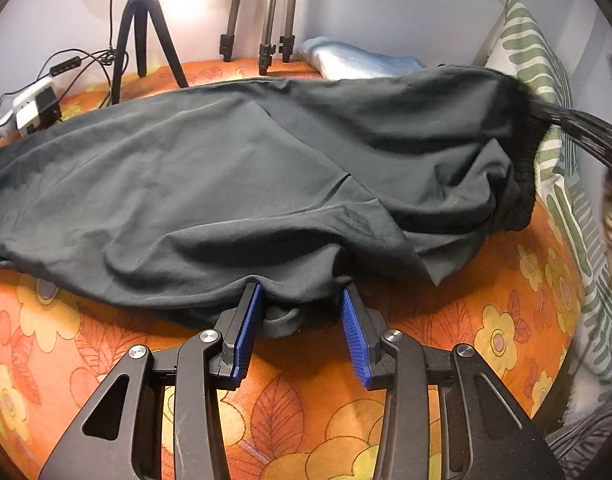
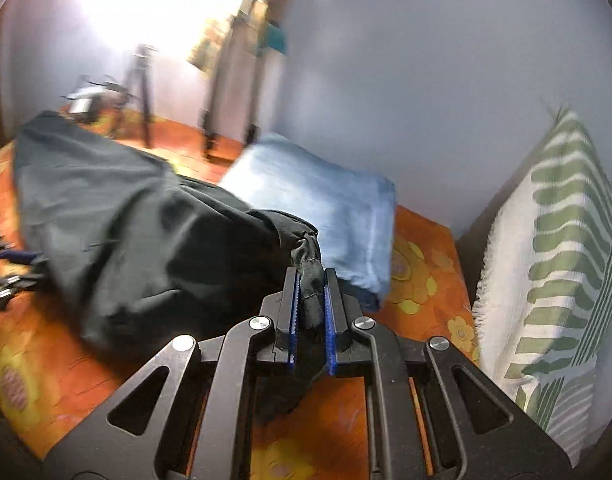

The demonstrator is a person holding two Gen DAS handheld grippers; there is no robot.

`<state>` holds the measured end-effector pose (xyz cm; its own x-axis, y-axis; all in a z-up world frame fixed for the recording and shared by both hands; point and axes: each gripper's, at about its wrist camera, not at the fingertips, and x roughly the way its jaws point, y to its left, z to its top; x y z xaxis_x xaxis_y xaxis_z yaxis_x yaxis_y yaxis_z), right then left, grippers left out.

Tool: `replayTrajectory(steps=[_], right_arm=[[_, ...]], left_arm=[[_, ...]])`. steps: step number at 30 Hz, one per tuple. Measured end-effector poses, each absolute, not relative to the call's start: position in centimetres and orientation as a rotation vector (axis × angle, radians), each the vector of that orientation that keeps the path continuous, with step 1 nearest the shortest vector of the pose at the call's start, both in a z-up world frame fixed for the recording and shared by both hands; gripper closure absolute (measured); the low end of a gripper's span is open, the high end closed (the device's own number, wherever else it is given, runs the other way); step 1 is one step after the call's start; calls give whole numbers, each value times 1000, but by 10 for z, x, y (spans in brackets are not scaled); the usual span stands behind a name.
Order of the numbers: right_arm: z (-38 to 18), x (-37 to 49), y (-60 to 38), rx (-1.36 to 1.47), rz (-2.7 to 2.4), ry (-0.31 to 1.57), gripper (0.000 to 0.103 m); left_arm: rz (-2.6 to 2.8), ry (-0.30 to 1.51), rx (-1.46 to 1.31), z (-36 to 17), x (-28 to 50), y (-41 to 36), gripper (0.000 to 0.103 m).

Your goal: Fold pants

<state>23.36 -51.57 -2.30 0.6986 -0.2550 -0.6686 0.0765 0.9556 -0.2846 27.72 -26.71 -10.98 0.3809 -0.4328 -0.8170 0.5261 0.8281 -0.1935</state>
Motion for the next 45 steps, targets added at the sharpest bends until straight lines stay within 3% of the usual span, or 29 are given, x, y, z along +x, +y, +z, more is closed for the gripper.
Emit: replayTrajectory(steps=[5, 7, 9, 14, 18, 21, 31, 32, 33, 36, 41, 45], right_arm=[[-63, 279, -566, -98, -194, 906, 90], [-76, 291, -584, -54, -225, 947, 83], [-79, 290, -597, -29, -284, 931, 61], [-74, 248, -616, 131, -308, 909, 60], [-80, 198, -607, 260, -265, 897, 37], [-92, 171, -586, 330, -136, 907, 37], [-114, 179, -519, -34, -110, 886, 37], [-115, 183, -518, -35, -92, 894, 46], [-117, 187, -518, -30, -70, 919, 63], [-106, 189, -515, -64, -20, 952, 77], [-62, 191, -525, -296, -41, 1013, 80], [-28, 196, -556, -284, -114, 1025, 80]], left_arm=[[-629, 1009, 105, -109, 277, -268, 64], [-627, 1009, 118, -110, 277, -269, 64], [-626, 1013, 116, -111, 277, -269, 64], [-633, 1000, 105, -104, 276, -265, 64], [-639, 985, 90, -97, 272, -259, 64], [-643, 977, 89, -94, 269, -256, 64], [-616, 964, 111, -93, 266, -247, 64], [-613, 968, 107, -94, 267, -245, 64], [-610, 974, 103, -95, 268, -243, 64], [-601, 985, 96, -98, 271, -238, 64], [-607, 993, 94, -100, 272, -235, 64], [-638, 1010, 81, -102, 269, -236, 64]])
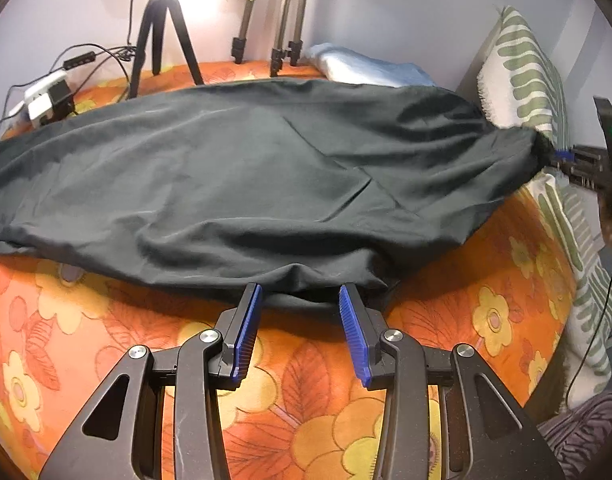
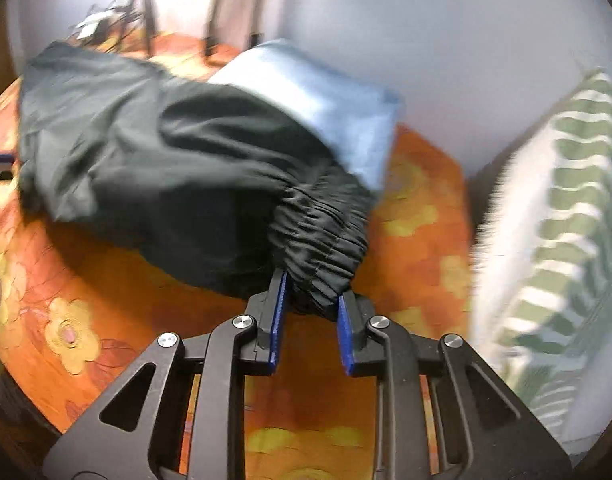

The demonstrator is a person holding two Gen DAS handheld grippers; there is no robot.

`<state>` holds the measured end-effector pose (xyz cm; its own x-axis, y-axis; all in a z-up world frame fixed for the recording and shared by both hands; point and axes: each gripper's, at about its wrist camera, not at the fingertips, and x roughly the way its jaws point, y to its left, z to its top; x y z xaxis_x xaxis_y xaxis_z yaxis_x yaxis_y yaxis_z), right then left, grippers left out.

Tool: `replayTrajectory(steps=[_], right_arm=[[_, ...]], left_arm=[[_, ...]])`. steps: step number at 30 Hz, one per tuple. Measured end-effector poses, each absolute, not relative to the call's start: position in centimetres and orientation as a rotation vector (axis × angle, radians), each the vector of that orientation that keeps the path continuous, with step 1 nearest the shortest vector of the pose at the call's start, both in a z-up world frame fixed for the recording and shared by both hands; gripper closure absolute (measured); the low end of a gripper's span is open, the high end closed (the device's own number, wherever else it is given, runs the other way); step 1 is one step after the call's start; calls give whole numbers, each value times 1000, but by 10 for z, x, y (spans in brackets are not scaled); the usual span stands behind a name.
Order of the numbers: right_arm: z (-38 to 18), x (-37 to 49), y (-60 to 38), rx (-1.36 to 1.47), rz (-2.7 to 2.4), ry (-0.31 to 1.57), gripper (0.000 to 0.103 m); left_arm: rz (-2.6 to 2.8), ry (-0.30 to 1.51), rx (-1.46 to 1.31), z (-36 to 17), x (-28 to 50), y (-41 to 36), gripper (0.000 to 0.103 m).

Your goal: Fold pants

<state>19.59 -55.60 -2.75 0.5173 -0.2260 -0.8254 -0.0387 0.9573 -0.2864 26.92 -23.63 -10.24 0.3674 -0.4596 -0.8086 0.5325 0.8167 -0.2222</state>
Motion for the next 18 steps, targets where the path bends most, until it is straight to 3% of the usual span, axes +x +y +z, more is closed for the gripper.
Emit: replayTrajectory(steps=[4, 6, 10, 14, 18], right_arm=[[-47, 205, -569, -288, -230, 1062, 72], [-61, 204, -570, -328, -300, 1066, 57], [-61, 187, -575, -225, -331, 1017, 54], [-50, 155, -576, 25, -330, 953, 40], [-60, 136, -559, 148, -319, 944, 39]], left_arm=[[-691, 1039, 64, -106, 263, -243, 64], [-708, 1044, 65, -107, 259, -246, 64], [-733, 1062, 22, -110, 259, -249, 64], [-745, 1104, -6, -120, 262, -257, 64], [-726, 1106, 5, -125, 262, -266, 64]])
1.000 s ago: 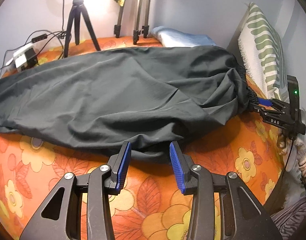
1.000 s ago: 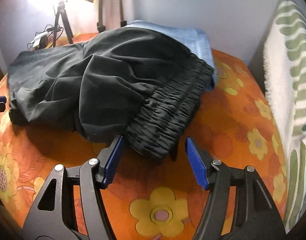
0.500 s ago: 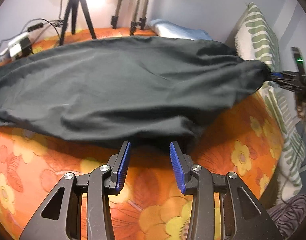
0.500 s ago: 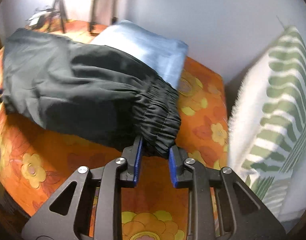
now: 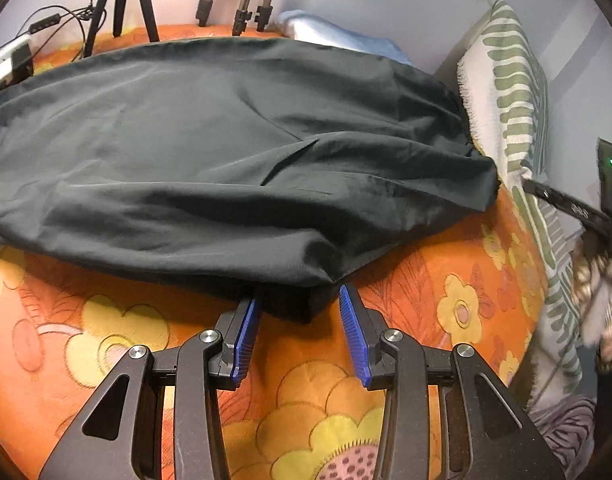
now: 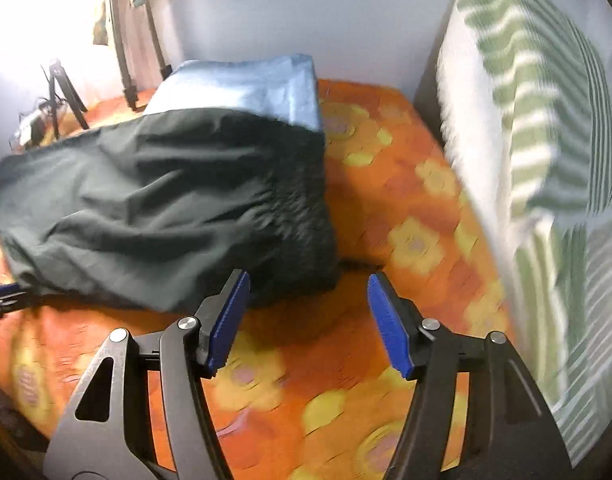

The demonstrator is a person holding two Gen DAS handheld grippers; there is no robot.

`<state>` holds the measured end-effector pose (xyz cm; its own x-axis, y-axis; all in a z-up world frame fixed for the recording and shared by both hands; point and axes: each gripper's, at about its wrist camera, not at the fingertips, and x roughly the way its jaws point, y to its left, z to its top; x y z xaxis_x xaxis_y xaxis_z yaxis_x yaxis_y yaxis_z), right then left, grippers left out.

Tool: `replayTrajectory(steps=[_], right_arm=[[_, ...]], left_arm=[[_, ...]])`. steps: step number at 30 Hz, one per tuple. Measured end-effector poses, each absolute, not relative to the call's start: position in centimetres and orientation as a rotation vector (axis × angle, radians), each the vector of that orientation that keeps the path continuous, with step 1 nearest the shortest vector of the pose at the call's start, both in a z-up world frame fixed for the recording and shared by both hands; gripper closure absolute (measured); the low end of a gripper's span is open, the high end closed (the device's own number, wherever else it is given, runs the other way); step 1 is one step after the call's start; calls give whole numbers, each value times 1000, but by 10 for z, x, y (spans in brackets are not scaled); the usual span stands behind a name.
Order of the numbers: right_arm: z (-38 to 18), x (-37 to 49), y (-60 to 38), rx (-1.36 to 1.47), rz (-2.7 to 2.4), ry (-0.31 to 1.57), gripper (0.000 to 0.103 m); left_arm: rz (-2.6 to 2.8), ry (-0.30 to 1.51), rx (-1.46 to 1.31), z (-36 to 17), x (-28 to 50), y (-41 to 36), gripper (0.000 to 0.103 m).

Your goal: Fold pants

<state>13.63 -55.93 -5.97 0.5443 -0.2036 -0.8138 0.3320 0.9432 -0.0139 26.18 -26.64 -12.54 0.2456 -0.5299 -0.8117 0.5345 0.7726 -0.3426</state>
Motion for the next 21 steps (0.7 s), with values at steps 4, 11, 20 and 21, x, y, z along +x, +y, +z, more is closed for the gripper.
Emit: replayTrajectory(steps=[4, 11, 20, 21], right_arm=[[-81, 134, -559, 354, -320, 937, 39], [-107, 148, -567, 451, -360, 927, 39], [-111, 164, -563, 315, -412, 940, 39], [-108, 164, -559, 286, -427, 936, 39]], left_arm=[[-723, 1062, 51, -125, 261, -278, 66], [-765, 1052, 31, -123, 257, -280, 100], [-781, 1057, 20, -122, 246, -262, 100], [-780, 1067, 12, -123, 246, -260, 100]])
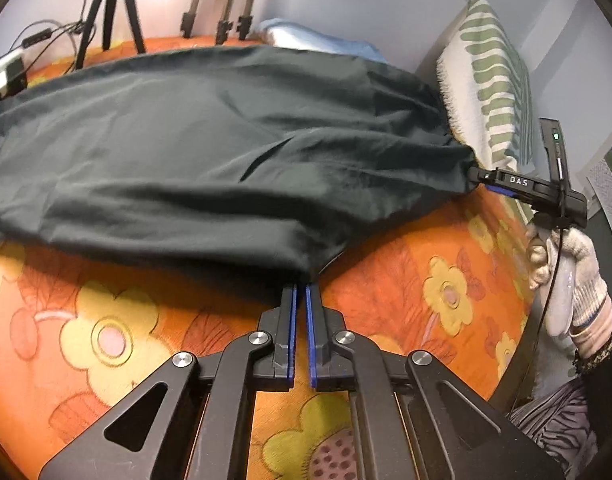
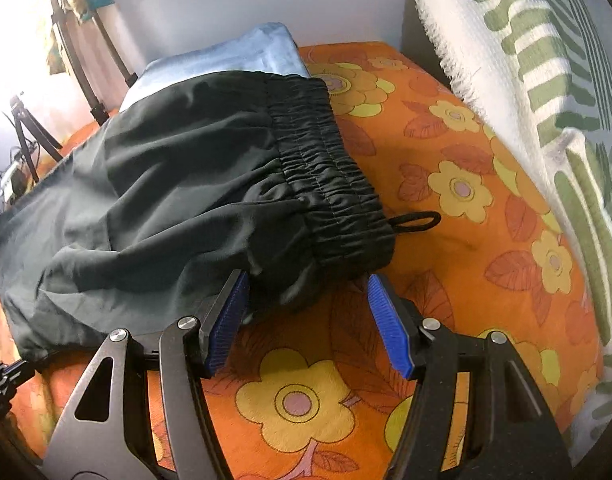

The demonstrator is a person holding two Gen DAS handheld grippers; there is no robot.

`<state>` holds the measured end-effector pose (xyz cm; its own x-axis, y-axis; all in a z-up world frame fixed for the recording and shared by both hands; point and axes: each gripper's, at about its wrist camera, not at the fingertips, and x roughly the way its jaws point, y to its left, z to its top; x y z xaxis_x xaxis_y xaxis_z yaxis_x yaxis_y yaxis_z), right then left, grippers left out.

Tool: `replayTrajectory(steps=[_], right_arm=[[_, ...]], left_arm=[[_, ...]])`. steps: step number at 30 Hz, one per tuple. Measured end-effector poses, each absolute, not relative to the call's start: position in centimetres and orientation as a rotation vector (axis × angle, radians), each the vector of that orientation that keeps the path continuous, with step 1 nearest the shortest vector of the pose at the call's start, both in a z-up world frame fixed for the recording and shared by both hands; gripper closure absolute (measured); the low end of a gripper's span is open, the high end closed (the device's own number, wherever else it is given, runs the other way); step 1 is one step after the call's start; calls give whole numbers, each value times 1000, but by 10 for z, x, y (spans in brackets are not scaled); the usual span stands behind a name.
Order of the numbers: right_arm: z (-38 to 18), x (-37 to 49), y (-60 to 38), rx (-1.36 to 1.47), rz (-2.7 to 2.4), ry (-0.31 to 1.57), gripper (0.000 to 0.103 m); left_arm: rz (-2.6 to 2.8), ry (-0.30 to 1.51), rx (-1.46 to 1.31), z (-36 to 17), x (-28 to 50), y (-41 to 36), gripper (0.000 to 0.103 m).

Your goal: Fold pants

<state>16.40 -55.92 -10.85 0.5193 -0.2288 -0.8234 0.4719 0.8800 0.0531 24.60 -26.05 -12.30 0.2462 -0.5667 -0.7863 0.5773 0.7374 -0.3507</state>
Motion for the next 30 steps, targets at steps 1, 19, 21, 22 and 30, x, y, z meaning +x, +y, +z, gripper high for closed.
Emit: replayTrajectory(steps=[1, 19, 21, 22, 30], right_arm=[[-106, 164, -556, 265, -434, 931, 39], [-67, 239, -476, 124, -163, 800, 39], [-70, 259, -464, 104, -96, 807, 39], [-74, 271, -456, 85, -57, 819, 39], [-112, 333, -435, -87, -147, 888, 39]], left_arm=[[-781, 1075, -1, -122, 247, -259, 100], [-762, 1087, -5, -128, 265, -280, 84], [-779, 1071, 28, -130, 257, -280, 84], [-790, 1066, 44, -130, 254, -279, 84], [-835, 1078, 32, -130, 247, -272, 84]])
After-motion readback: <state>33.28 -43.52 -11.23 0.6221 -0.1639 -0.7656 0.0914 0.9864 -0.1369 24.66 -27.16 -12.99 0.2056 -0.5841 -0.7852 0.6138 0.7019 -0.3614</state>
